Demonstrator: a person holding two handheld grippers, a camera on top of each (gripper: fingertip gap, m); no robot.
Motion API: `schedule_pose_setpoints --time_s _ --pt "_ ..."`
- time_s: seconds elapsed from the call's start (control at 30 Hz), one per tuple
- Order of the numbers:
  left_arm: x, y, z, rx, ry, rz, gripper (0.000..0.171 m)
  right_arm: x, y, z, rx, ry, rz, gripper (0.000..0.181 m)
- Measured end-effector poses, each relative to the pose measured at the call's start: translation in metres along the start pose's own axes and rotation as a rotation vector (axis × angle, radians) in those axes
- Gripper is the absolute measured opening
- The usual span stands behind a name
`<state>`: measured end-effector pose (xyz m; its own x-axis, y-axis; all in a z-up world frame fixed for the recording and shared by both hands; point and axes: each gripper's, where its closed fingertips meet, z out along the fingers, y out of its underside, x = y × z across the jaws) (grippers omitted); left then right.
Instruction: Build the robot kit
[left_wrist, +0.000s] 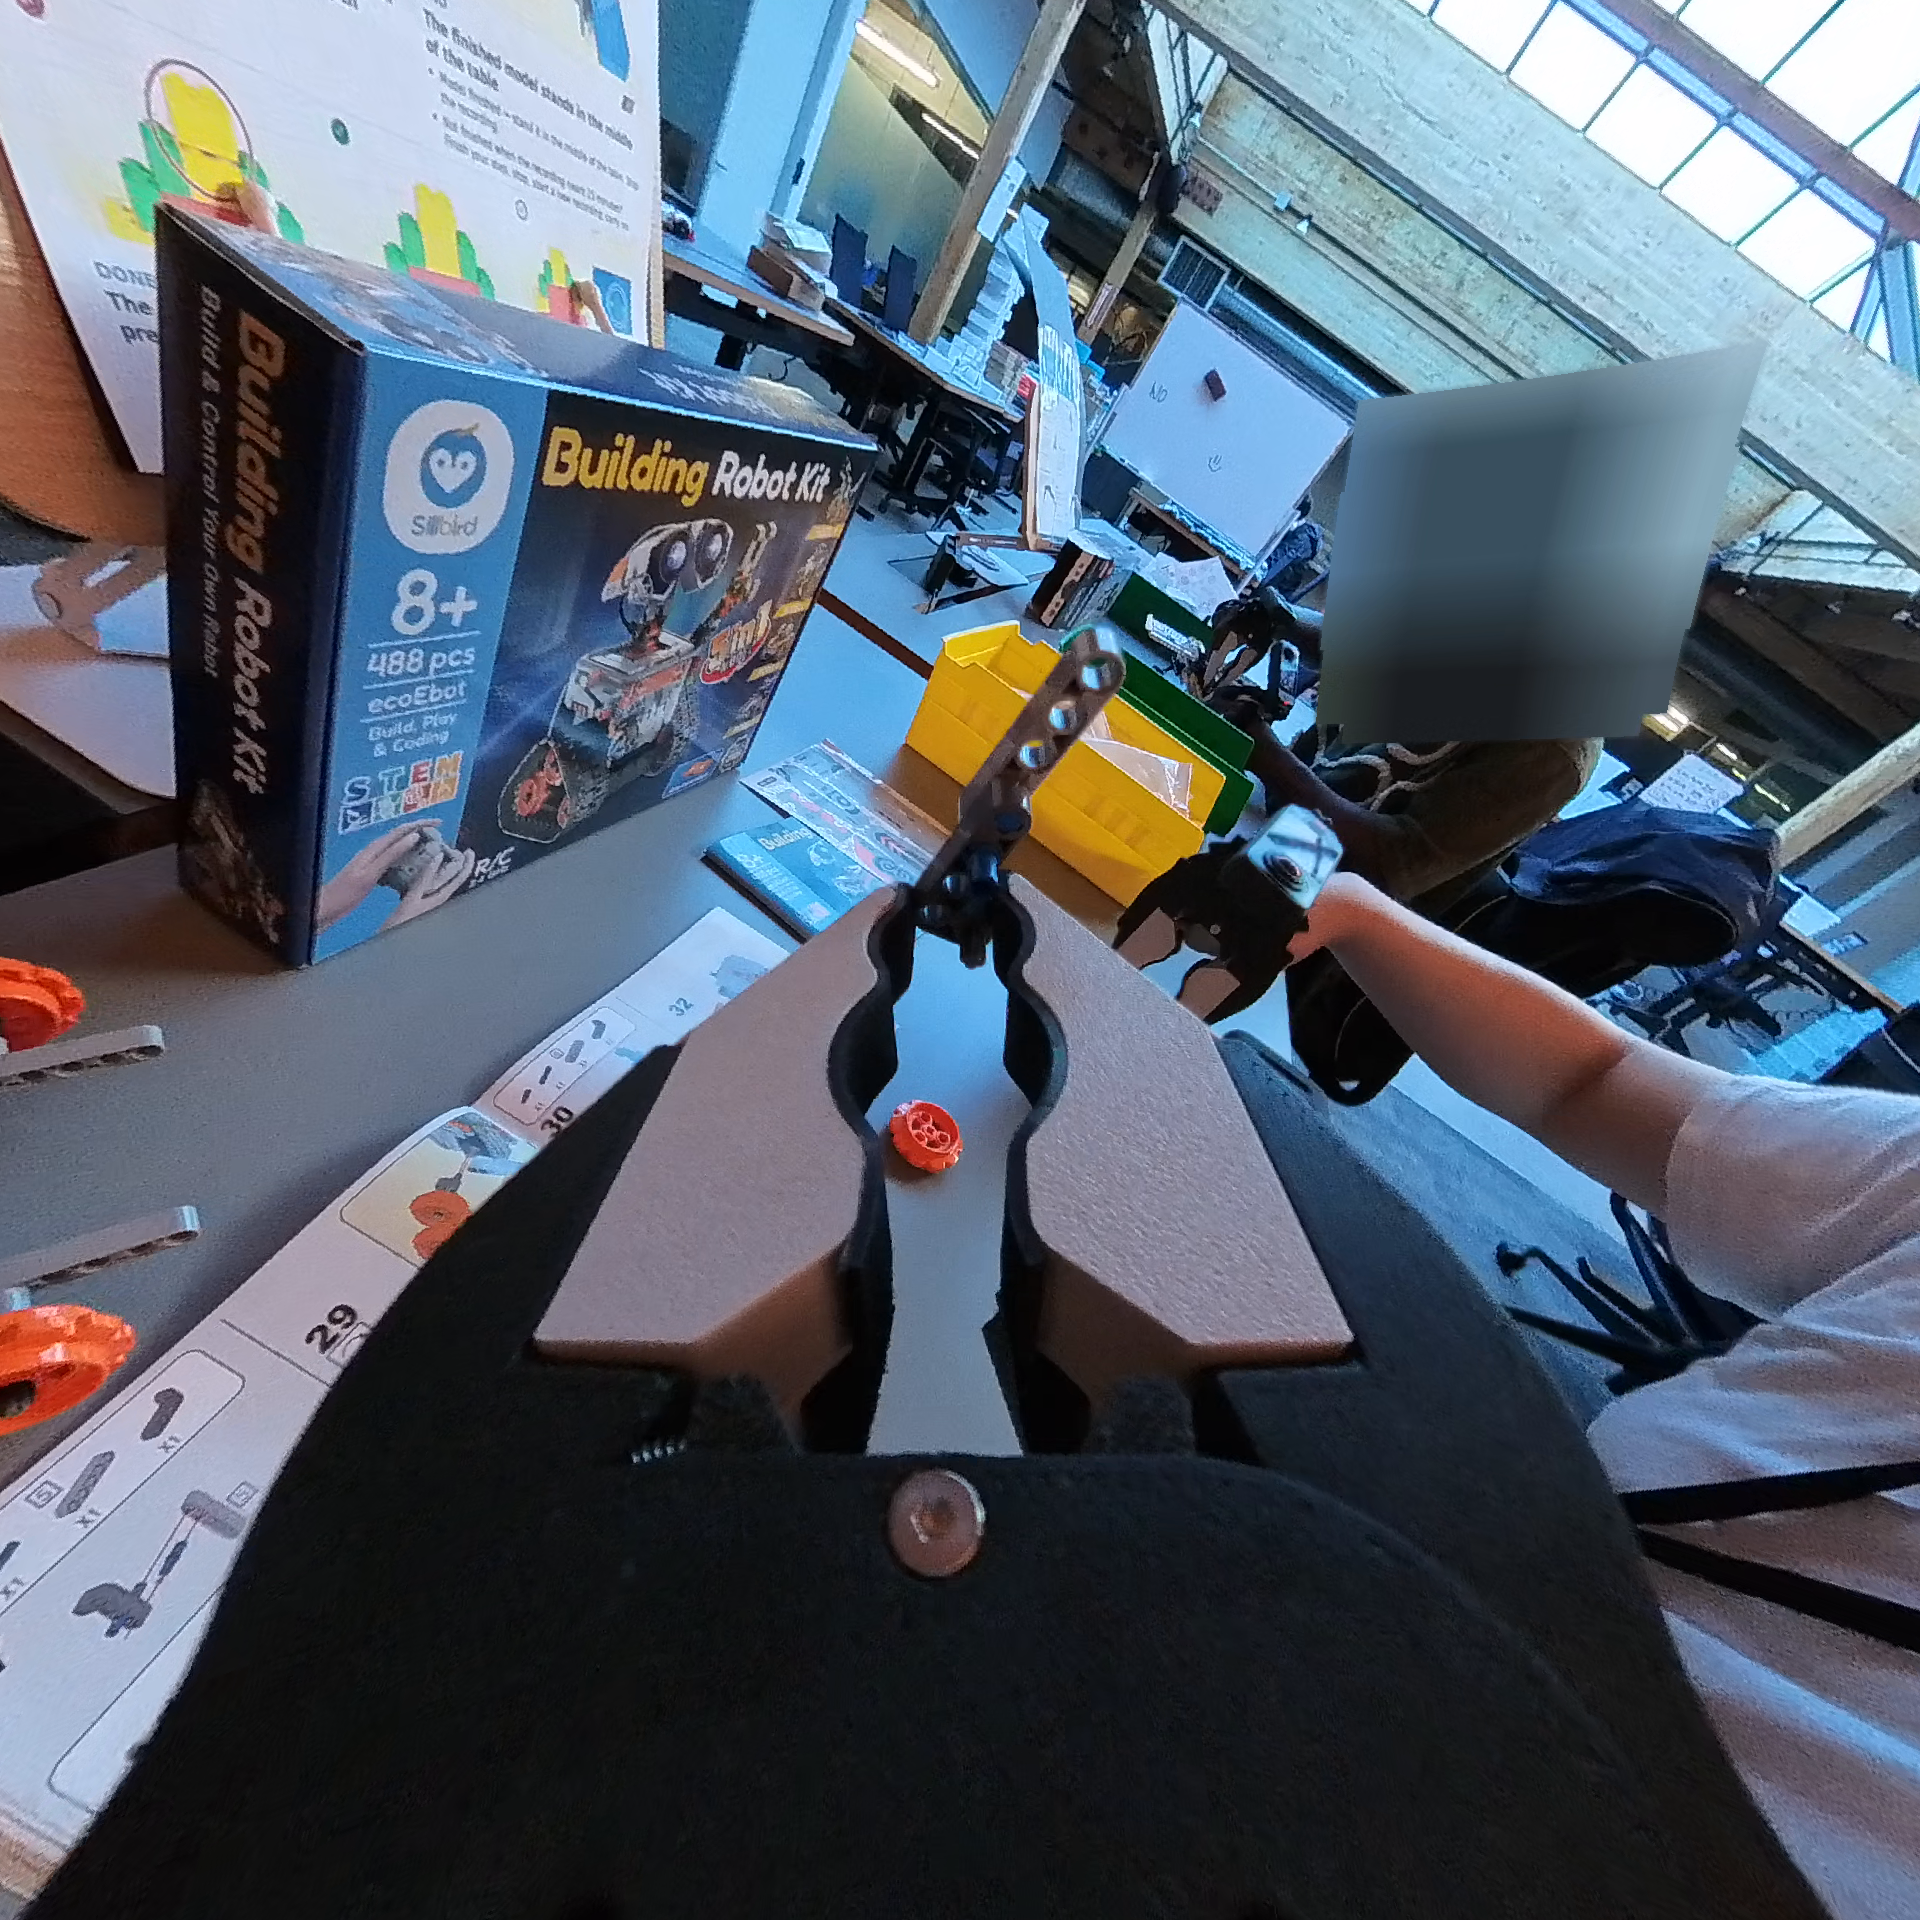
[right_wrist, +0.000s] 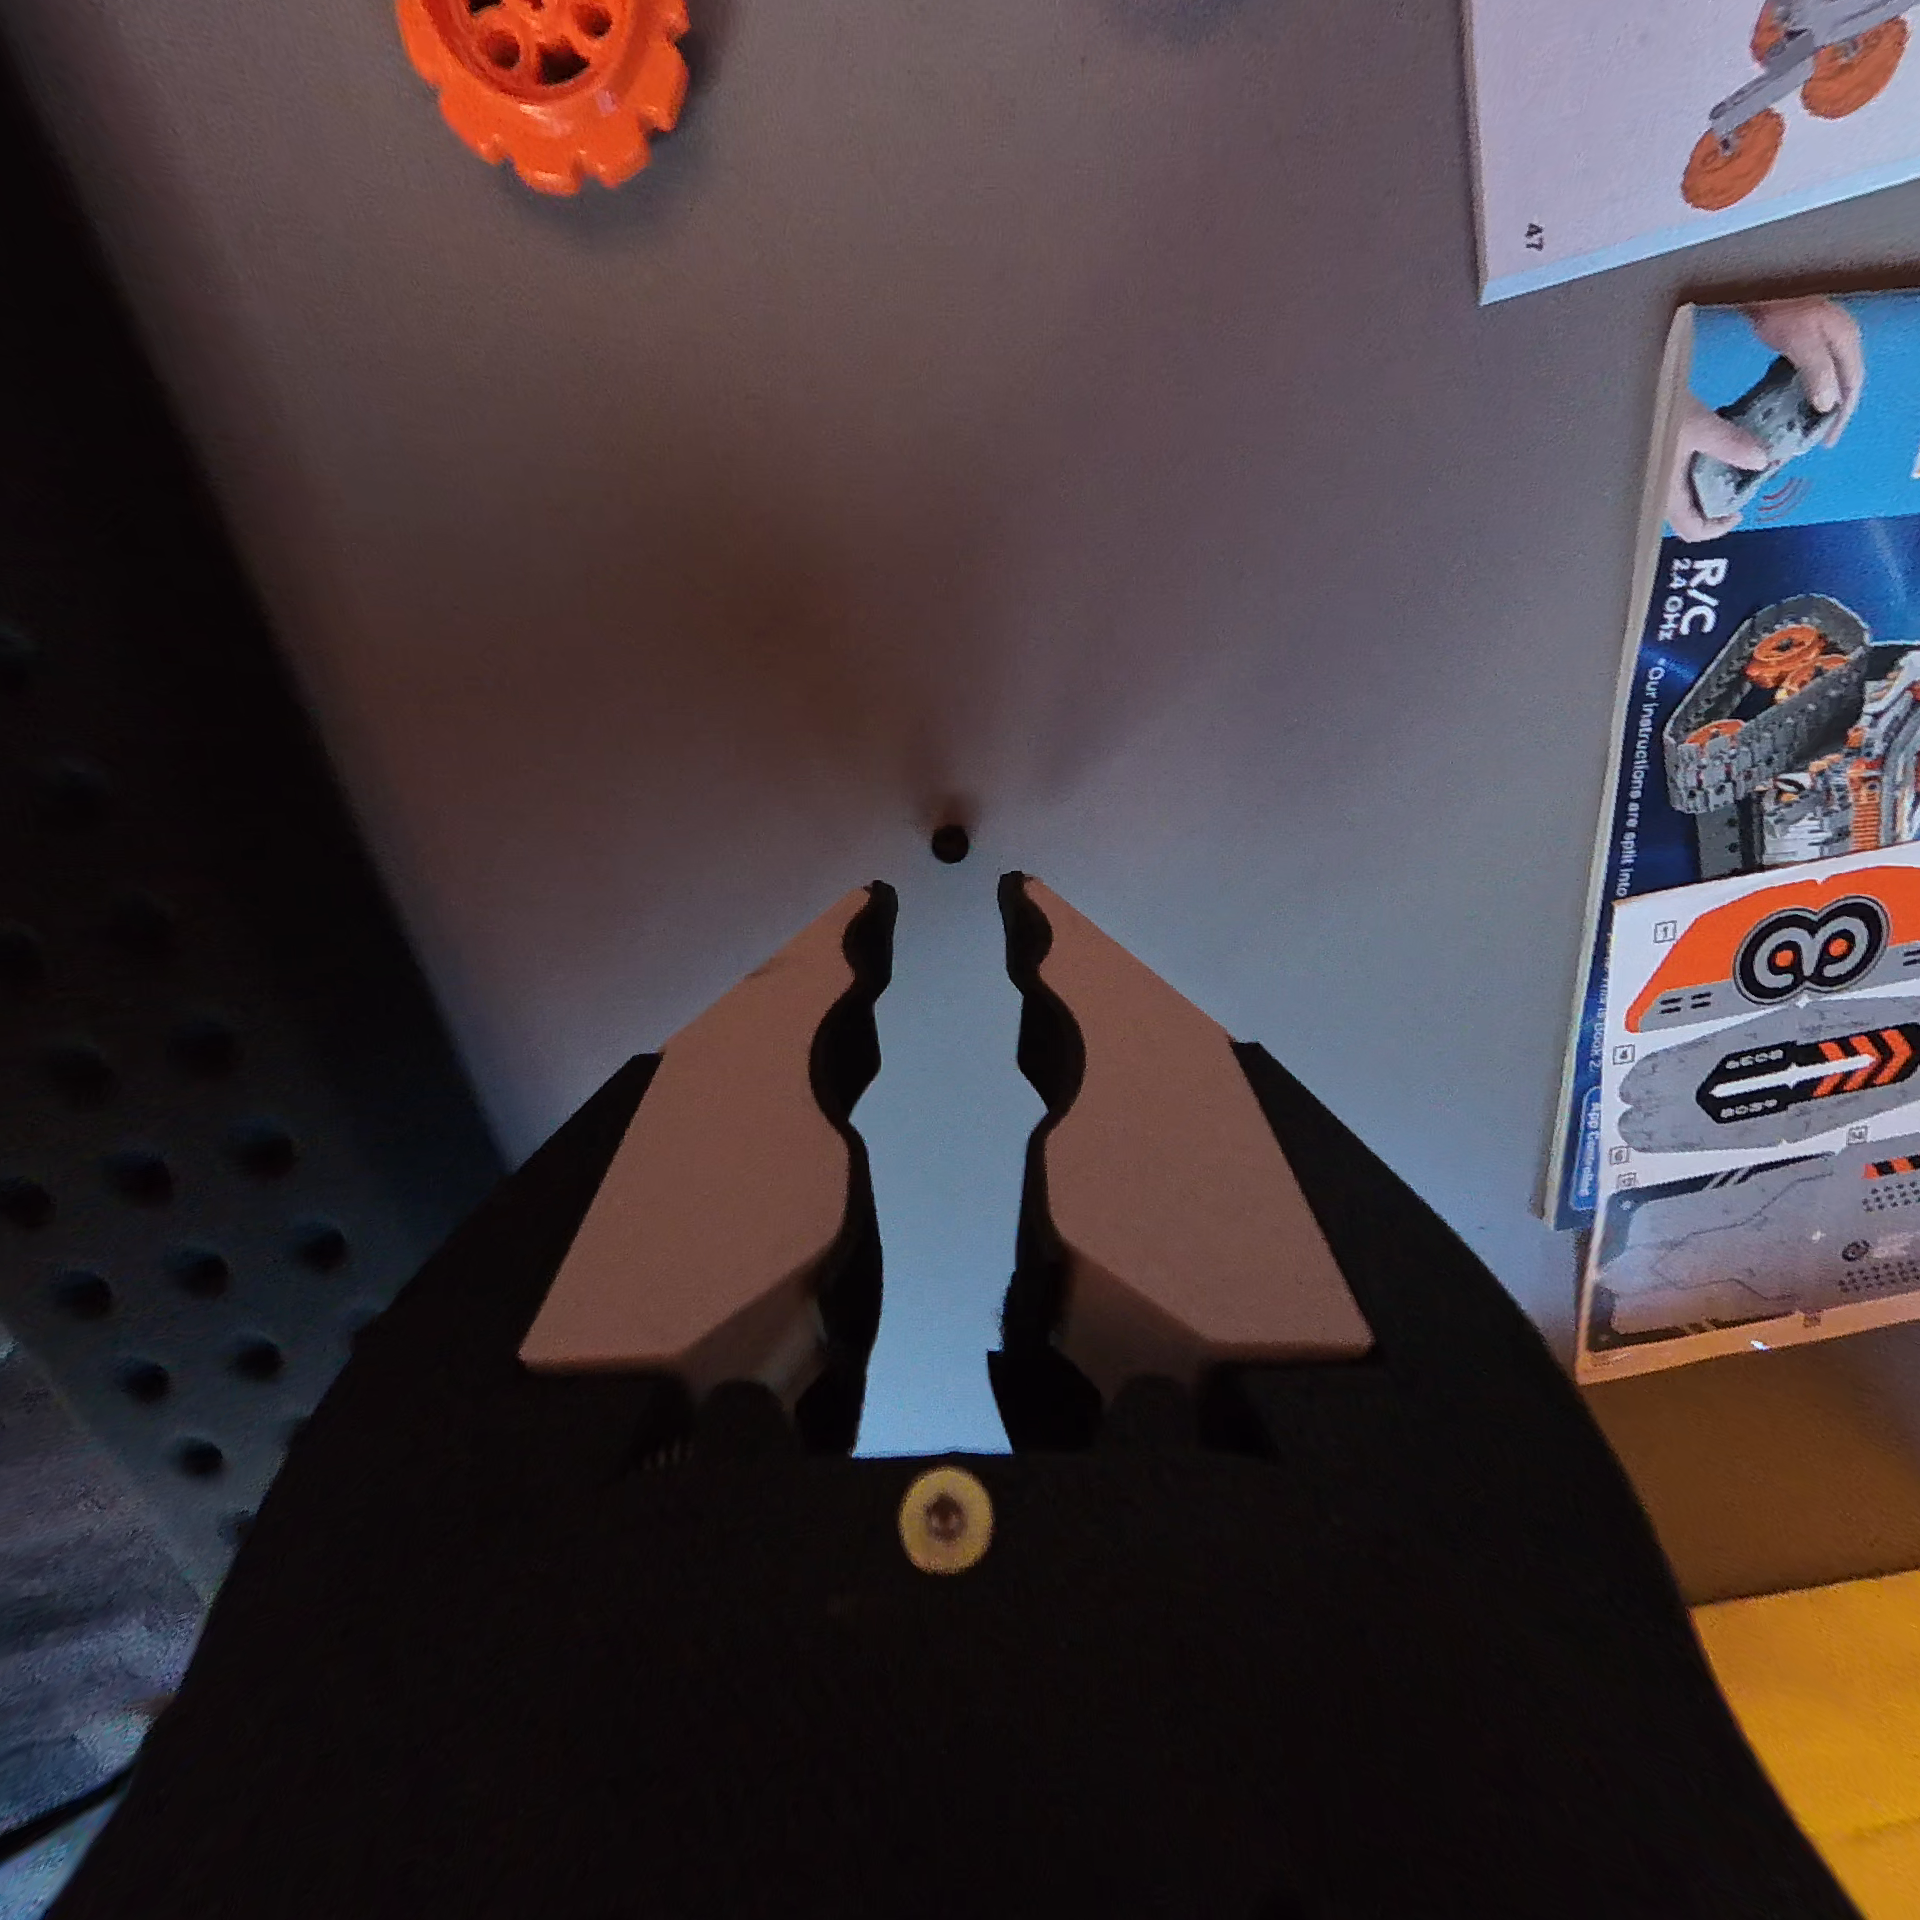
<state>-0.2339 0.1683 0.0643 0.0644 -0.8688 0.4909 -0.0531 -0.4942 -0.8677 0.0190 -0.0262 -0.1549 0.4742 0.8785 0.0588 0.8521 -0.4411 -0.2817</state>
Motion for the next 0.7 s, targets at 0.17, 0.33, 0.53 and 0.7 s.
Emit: schedule_pose_setpoints --time_s 0.17,0.33,0.53,0.7 --pt "0.002 0.008 0.009 -0.049 -0.008 0.016 0.011 0.000 -0.006 0.005 -0.053 -0.013 -0.038 0.017" --pt "0.003 0.009 0.009 -0.056 -0.002 0.018 0.011 -0.001 -0.005 0.010 -0.085 -0.034 -0.040 0.015" --pt "-0.004 0.011 0.001 -0.046 -0.018 -0.006 0.011 -0.001 -0.005 0.012 -0.083 -0.050 -0.030 0.007" --pt "-0.009 0.009 -0.009 -0.020 -0.029 -0.021 0.011 0.000 -0.006 0.012 -0.056 -0.067 -0.015 0.006"
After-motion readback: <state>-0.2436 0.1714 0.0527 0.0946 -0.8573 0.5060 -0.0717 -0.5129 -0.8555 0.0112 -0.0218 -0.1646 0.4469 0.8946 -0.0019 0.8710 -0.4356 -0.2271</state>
